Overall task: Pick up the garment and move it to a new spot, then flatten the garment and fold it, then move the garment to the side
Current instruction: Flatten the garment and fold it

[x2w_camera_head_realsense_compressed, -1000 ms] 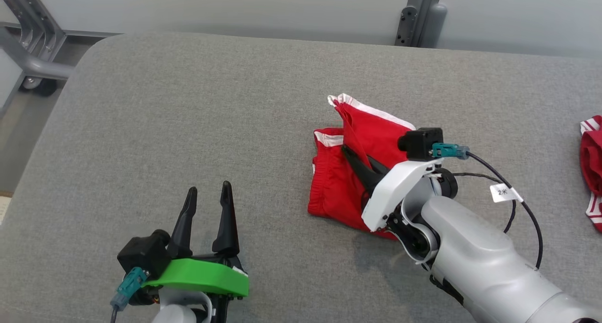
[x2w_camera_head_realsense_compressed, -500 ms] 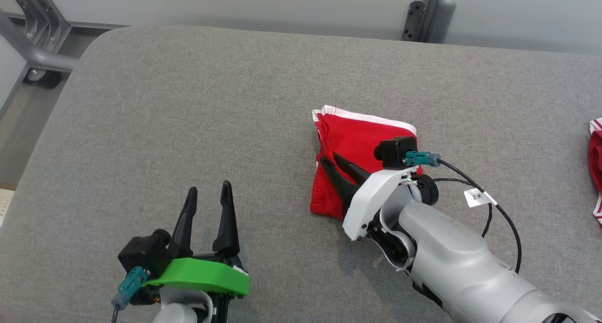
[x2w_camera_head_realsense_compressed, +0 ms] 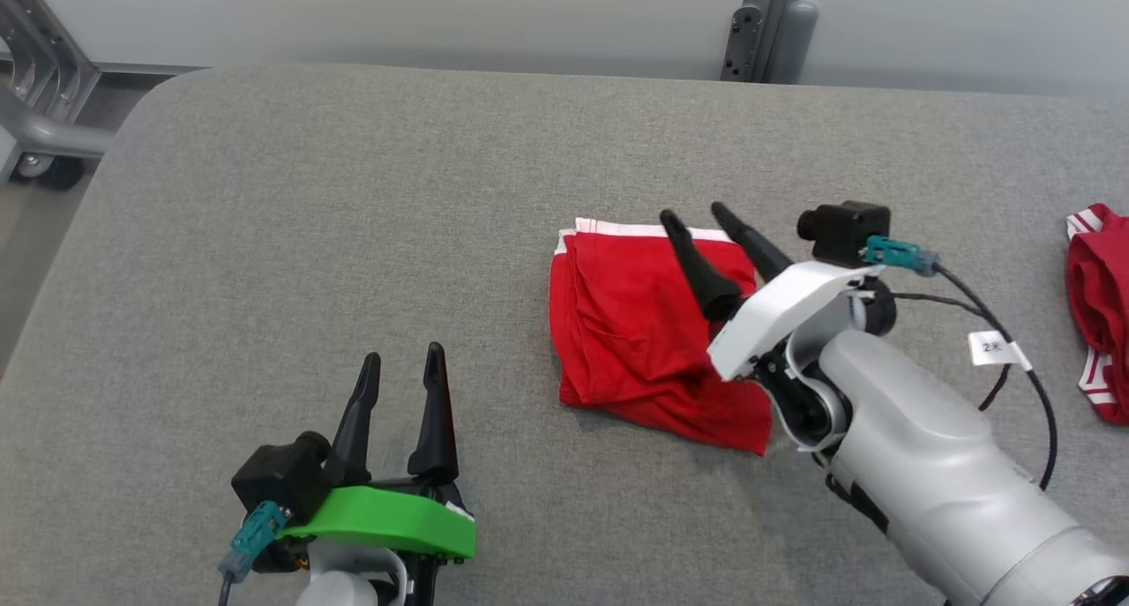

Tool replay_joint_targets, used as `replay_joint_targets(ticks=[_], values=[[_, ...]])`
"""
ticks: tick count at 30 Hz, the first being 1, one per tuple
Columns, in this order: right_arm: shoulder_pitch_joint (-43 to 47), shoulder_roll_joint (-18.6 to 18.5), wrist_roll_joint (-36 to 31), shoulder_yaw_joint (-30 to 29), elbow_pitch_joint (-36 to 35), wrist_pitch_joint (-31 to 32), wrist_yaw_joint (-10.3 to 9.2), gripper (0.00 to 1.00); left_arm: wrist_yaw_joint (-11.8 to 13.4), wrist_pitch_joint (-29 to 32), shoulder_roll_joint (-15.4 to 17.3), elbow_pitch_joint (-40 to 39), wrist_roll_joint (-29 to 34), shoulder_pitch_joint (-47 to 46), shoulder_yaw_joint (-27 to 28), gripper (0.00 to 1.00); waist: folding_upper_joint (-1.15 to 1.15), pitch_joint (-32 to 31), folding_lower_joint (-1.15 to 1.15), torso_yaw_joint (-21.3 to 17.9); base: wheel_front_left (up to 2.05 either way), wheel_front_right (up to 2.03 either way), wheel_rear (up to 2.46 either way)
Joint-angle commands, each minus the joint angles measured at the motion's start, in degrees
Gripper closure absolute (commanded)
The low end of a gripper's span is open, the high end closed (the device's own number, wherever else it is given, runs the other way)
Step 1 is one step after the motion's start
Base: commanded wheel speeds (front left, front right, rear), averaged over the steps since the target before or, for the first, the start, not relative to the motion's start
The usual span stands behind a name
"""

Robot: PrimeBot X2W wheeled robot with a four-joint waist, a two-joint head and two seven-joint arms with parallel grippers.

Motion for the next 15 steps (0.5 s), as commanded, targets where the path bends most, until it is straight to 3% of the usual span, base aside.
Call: replay_joint_targets(ticks=[1,7,8,10,11,15], values=[[0.93,-0.85,-2.53,-2.22,-0.92,-0.2,0.0,0.0,0.03,-0.25,0.06,-0.03,-0.28,-0.07,0.01,0.0,0.0,0.01,0.0,-0.37,0.0,0.0,0.0],[4.95,-1.28,-11.78,-7.56,-2.29,-0.21,0.01,0.0,-0.16,-0.32,0.03,0.11,-0.27,-0.58,-0.58,0.0,0.0,0.39,0.0,-0.31,0.0,0.0,0.0],[5.79,-1.41,-12.85,-7.74,-2.18,-0.21,0.0,0.52,-0.18,-0.33,0.01,0.15,-0.28,-0.69,-0.7,0.0,0.0,0.46,0.0,-0.2,0.0,0.0,0.0],[7.17,-1.42,-14.76,-7.15,-1.48,-0.2,0.0,0.96,-0.22,-0.34,-0.01,0.19,-0.36,-0.84,-0.8,0.0,0.0,0.62,0.0,0.06,0.0,0.0,0.0],[7.45,-1.35,-15.39,-6.76,-1.12,-0.21,0.0,1.0,-0.25,-0.35,-0.01,0.26,-0.39,-0.9,-0.82,0.0,0.0,0.72,0.0,0.2,0.0,0.0,0.0],[8.03,-0.68,-17.57,-4.16,0.94,-0.21,0.0,1.0,-0.35,-0.38,-0.04,0.5,-0.45,-1.2,-0.91,0.0,0.0,1.01,0.0,0.86,0.0,0.0,0.0]])
